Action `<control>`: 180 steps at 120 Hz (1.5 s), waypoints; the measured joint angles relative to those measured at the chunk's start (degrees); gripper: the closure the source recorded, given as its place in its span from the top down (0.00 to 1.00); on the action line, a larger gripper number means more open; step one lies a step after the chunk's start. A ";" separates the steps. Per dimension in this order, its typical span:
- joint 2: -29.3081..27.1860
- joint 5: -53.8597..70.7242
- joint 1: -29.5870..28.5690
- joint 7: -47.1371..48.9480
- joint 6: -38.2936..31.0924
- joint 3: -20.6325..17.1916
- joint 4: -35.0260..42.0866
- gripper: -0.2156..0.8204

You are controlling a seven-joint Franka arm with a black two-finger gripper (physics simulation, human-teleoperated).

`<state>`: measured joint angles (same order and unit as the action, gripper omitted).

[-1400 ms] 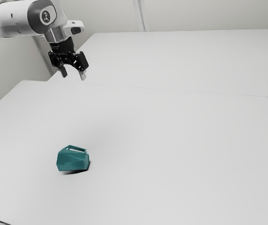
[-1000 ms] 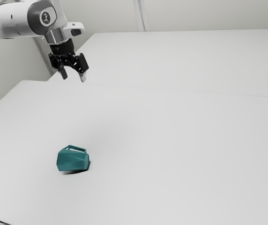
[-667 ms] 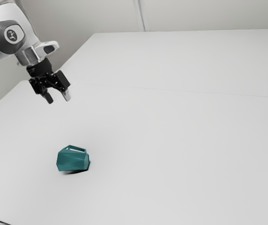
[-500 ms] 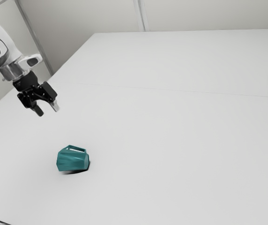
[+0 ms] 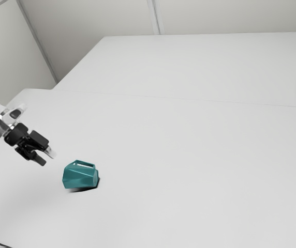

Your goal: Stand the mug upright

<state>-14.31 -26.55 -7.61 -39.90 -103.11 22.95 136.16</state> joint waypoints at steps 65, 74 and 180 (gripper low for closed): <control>13.00 -14.83 -0.49 -19.61 -4.89 0.06 0.58 0.79; 13.80 -16.69 -0.85 -21.64 -4.44 0.05 0.96 0.79; 15.87 -23.49 -1.28 -33.47 4.78 -0.21 0.83 0.11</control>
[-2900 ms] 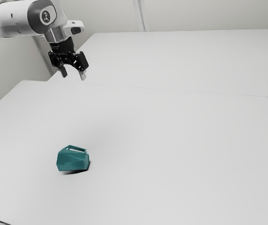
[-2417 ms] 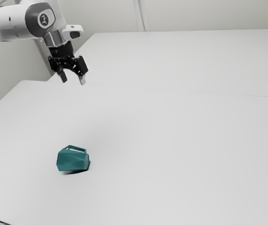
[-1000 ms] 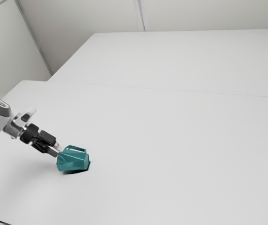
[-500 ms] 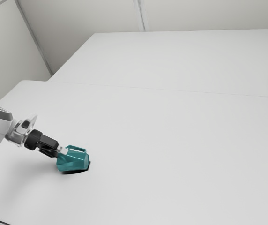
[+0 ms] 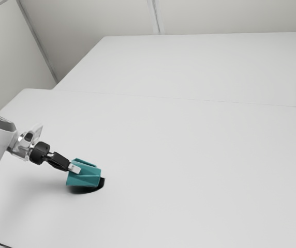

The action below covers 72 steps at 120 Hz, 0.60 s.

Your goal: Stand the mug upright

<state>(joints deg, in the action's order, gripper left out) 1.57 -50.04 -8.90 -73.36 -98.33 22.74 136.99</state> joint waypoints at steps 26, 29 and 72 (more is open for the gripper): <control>-1.21 0.00 0.85 -1.11 0.31 -0.19 -0.03 0.06; -1.95 0.02 0.97 -1.18 0.35 -0.23 -0.03 0.06; -15.08 10.80 5.68 2.40 -5.70 -4.28 -0.47 0.04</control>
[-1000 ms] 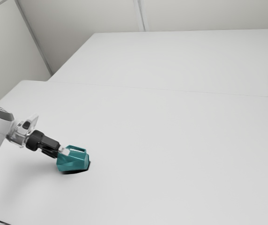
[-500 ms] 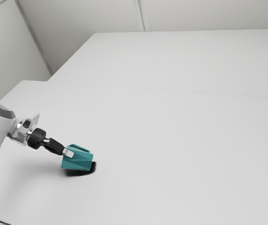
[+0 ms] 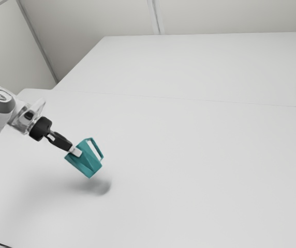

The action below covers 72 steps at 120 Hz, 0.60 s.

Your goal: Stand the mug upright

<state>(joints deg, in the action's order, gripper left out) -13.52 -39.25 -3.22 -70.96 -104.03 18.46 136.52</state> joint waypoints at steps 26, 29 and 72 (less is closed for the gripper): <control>-4.01 24.95 0.34 10.23 -11.96 -13.56 -0.57 0.03; -3.91 27.55 0.40 11.76 -13.24 -14.76 -0.54 0.03; 1.49 39.10 4.92 31.29 -32.92 -17.98 1.11 0.03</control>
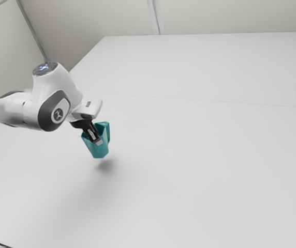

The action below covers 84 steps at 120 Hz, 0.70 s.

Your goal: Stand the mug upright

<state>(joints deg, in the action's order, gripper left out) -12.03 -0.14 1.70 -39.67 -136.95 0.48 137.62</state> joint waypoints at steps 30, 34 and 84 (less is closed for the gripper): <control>1.74 -2.66 1.15 8.93 -7.09 -0.21 2.86 0.03; 1.83 -2.82 1.22 9.87 -7.56 -0.22 3.12 0.03; 4.97 -3.70 1.36 18.00 -9.72 -0.18 4.01 0.03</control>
<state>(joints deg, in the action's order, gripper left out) -7.05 -3.84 3.06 -21.67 -146.67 0.30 141.63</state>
